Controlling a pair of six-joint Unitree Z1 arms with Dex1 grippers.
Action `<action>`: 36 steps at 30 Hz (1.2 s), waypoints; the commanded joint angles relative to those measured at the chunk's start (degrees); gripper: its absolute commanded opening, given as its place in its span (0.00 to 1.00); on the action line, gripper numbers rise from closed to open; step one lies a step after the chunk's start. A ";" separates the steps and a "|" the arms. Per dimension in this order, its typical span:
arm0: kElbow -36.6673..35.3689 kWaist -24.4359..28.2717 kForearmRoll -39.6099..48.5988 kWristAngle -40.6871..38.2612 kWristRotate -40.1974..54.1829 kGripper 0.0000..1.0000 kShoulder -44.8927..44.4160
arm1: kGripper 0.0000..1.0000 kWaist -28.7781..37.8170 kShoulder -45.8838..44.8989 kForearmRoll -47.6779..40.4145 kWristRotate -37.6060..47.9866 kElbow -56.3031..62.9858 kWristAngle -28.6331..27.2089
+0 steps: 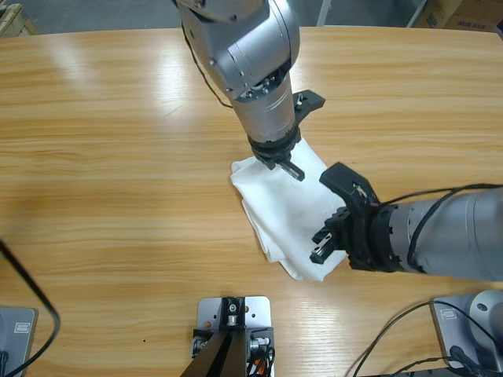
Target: Fold clothes
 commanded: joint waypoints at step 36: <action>-20.81 1.04 2.52 -6.38 -12.44 0.00 11.02 | 0.00 6.87 18.16 -25.02 10.07 16.56 1.62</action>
